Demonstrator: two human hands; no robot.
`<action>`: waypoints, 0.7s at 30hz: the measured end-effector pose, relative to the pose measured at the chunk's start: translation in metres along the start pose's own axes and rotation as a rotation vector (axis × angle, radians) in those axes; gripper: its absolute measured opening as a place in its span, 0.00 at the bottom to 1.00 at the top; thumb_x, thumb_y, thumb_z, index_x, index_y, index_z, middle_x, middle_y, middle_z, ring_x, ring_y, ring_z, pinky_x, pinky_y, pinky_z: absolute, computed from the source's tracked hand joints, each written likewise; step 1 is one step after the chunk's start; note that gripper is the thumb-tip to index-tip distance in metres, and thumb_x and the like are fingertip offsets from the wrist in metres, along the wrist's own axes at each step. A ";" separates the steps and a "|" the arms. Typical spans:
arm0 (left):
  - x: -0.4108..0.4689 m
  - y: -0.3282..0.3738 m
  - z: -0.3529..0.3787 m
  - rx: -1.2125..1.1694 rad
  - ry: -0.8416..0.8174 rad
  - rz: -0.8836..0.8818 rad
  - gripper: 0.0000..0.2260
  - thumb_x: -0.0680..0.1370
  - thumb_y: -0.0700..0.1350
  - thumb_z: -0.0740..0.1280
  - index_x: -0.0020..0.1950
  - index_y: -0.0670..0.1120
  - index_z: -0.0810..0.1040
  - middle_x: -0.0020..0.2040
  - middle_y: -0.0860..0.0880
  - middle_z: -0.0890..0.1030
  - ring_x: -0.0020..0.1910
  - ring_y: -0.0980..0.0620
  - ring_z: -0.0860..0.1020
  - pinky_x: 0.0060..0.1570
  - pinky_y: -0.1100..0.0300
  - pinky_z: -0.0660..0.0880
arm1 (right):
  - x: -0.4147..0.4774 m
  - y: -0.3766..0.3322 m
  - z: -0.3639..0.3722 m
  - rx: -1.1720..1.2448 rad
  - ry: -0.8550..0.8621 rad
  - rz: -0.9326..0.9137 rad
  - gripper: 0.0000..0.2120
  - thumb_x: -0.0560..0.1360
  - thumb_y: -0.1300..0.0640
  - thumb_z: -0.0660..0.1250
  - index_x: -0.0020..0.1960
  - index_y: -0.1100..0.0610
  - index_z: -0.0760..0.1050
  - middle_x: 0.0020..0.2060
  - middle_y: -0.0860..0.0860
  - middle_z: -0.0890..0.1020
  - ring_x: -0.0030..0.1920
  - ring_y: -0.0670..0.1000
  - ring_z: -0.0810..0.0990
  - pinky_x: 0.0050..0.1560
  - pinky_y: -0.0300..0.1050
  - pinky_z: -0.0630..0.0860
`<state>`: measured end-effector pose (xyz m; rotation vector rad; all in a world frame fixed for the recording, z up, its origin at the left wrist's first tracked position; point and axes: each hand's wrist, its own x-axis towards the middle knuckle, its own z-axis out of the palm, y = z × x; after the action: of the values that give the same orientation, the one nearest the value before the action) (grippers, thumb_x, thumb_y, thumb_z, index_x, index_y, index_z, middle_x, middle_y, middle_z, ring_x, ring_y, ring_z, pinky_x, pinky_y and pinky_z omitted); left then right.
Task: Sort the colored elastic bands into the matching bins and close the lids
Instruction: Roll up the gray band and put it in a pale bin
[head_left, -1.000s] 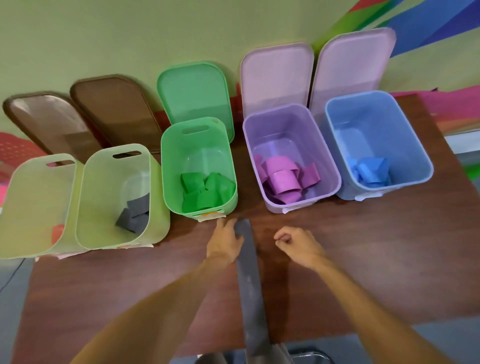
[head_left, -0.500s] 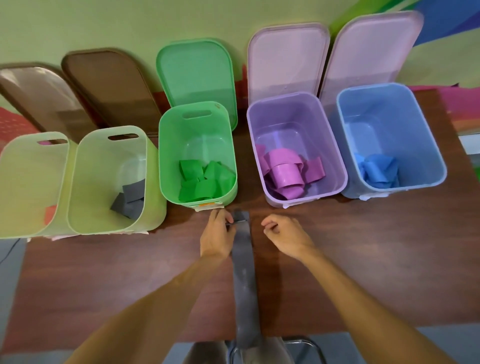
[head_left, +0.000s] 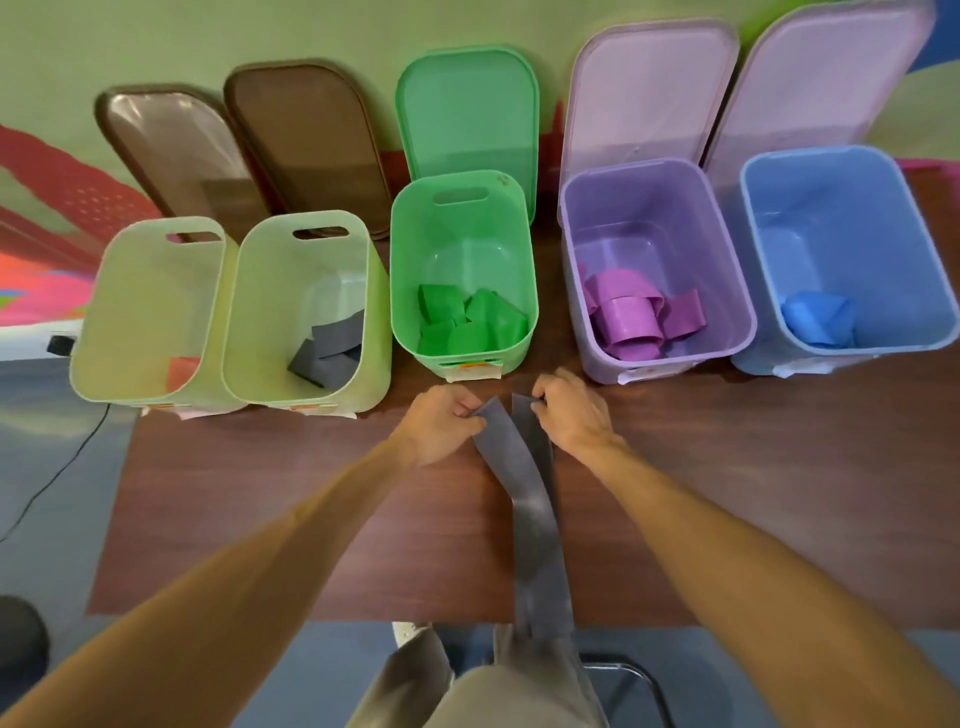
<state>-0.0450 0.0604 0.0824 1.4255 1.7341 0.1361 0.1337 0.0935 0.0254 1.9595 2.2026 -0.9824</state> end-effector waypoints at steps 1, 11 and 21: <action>-0.002 -0.002 -0.005 -0.031 -0.008 0.005 0.10 0.73 0.41 0.68 0.34 0.53 0.74 0.30 0.57 0.74 0.29 0.60 0.71 0.31 0.67 0.65 | -0.004 -0.003 -0.002 0.003 0.039 -0.007 0.07 0.76 0.55 0.64 0.53 0.54 0.77 0.56 0.53 0.75 0.56 0.59 0.78 0.54 0.53 0.75; -0.059 -0.013 -0.069 -0.056 -0.057 0.180 0.03 0.74 0.36 0.67 0.44 0.43 0.76 0.31 0.48 0.76 0.22 0.61 0.73 0.27 0.70 0.71 | -0.070 -0.060 -0.038 -0.156 0.126 0.004 0.10 0.72 0.57 0.64 0.51 0.52 0.79 0.53 0.54 0.81 0.55 0.58 0.79 0.52 0.51 0.76; -0.144 -0.038 -0.155 0.084 0.181 0.494 0.04 0.73 0.41 0.67 0.41 0.50 0.76 0.33 0.48 0.81 0.32 0.50 0.77 0.36 0.58 0.73 | -0.170 -0.178 -0.074 -0.233 0.321 -0.023 0.06 0.72 0.50 0.65 0.43 0.53 0.73 0.42 0.53 0.81 0.45 0.56 0.79 0.48 0.50 0.77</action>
<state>-0.1799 -0.0085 0.2347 1.9324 1.5063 0.4747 0.0355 -0.0229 0.2326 2.1043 2.3696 -0.4076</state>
